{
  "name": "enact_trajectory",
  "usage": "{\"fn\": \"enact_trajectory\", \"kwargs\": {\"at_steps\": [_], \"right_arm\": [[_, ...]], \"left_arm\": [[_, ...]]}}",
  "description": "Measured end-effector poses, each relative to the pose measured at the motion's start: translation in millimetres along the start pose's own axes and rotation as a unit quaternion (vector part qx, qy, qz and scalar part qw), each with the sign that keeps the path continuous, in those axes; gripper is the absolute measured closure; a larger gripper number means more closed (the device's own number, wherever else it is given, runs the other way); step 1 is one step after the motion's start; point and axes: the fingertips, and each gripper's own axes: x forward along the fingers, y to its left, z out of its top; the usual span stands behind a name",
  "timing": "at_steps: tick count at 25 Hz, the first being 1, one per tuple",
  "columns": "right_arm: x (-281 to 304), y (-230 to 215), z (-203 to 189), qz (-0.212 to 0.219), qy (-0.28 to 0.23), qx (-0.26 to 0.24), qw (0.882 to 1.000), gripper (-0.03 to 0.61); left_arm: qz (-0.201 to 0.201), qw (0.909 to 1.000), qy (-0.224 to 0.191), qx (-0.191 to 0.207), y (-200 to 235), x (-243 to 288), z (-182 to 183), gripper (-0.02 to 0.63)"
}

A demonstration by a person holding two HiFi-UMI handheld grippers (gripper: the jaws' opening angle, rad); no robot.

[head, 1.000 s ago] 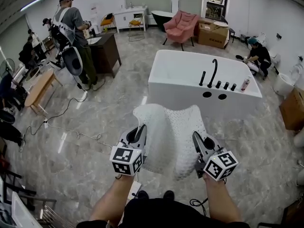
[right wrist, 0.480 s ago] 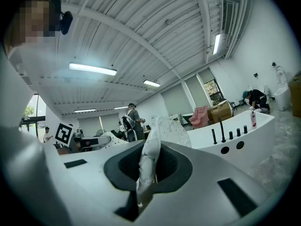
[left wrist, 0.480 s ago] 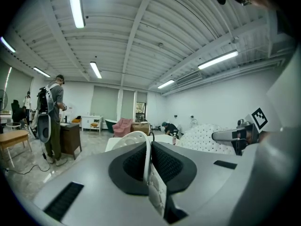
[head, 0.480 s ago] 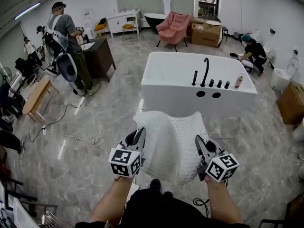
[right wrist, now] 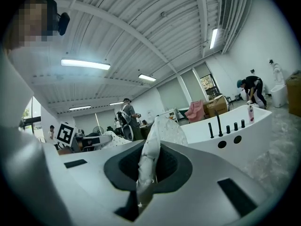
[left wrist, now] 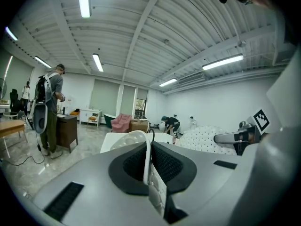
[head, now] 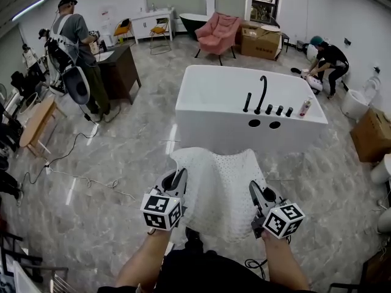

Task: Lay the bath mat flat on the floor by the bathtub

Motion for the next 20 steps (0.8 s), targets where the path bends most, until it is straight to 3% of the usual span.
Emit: {"fn": "enact_trajectory", "kwargs": {"at_steps": [9,20], "right_arm": [[90.6,-18.4,8.9,-0.011,0.02,0.016,1.0,0.549],[172.2,-27.3,41.7,-0.041,0.025,0.005,0.999,0.549]], "left_arm": [[-0.008,0.9998,0.016,-0.011,70.9,64.7,5.4,0.594],[-0.032,0.9992,0.0,-0.026,145.1,117.5,34.0,0.594]]}}
